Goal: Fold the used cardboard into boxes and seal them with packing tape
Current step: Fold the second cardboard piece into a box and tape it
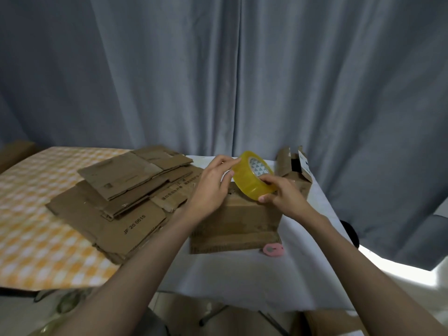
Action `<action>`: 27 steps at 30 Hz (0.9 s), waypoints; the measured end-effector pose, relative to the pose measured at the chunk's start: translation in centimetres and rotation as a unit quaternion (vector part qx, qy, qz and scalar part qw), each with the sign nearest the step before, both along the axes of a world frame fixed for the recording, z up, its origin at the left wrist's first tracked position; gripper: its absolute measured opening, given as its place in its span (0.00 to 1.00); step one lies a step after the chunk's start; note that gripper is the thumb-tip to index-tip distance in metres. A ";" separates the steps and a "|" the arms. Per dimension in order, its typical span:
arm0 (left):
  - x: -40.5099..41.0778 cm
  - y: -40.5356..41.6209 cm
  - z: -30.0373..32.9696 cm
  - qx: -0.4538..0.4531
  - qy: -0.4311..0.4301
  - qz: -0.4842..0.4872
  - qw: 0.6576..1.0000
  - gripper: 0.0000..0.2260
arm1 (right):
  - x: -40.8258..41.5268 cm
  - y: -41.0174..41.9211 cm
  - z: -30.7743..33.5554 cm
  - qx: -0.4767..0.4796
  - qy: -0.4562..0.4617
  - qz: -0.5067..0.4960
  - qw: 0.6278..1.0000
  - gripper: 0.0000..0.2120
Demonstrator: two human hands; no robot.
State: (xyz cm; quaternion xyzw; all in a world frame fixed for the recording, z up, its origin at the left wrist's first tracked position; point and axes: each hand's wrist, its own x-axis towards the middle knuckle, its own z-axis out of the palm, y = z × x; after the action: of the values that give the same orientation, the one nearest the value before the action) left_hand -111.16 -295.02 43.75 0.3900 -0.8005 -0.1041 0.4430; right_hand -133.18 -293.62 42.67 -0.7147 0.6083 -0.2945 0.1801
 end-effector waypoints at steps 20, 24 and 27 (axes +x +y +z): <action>0.2 -1.2 2.3 -0.031 -0.036 -0.015 0.999 0.05 | -0.4 -0.4 0.3 0.000 0.060 0.050 0.997 0.28; 1.0 -1.2 2.6 -0.034 -0.003 -0.023 0.999 0.02 | -0.9 -0.7 0.6 0.013 0.047 0.069 0.996 0.24; 1.3 -0.8 2.8 -0.027 -0.013 -0.022 0.999 0.02 | -1.2 -0.8 0.7 0.013 0.040 0.097 0.994 0.18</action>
State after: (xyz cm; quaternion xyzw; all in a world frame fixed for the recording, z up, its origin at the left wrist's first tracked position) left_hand -109.86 -295.83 46.53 0.3614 -0.8170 -0.0874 0.4408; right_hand -134.39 -294.37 43.37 -0.7791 0.5464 -0.2389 0.1932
